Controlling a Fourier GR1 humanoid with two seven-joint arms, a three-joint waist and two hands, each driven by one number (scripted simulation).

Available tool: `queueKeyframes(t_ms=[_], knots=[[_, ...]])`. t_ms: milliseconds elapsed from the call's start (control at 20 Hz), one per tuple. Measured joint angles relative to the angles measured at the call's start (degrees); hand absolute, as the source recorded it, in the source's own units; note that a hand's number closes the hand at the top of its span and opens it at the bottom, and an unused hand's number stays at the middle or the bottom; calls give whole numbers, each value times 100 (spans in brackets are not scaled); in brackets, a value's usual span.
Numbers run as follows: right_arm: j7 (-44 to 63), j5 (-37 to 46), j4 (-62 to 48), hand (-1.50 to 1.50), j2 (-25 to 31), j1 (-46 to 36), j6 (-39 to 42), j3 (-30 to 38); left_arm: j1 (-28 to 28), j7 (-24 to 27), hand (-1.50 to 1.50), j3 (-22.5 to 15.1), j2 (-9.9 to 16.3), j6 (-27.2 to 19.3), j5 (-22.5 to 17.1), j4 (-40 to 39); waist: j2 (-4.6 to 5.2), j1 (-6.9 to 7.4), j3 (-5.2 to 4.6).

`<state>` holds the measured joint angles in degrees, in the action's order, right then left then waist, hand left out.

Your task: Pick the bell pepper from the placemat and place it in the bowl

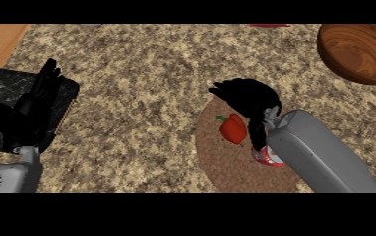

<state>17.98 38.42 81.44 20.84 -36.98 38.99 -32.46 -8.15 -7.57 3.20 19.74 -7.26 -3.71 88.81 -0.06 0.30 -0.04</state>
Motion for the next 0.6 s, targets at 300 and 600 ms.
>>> queueKeyframes(t_ms=[300,600], knots=[[-161,550,-106,-150,-238,428,-72,-16,-65,80,0,64,-147,63,134,-162,4,-17,3],[-410,1062,-356,-150,-519,559,-204,196,-71,-18,0,235,-171,202,165,-45,6,-12,4]])
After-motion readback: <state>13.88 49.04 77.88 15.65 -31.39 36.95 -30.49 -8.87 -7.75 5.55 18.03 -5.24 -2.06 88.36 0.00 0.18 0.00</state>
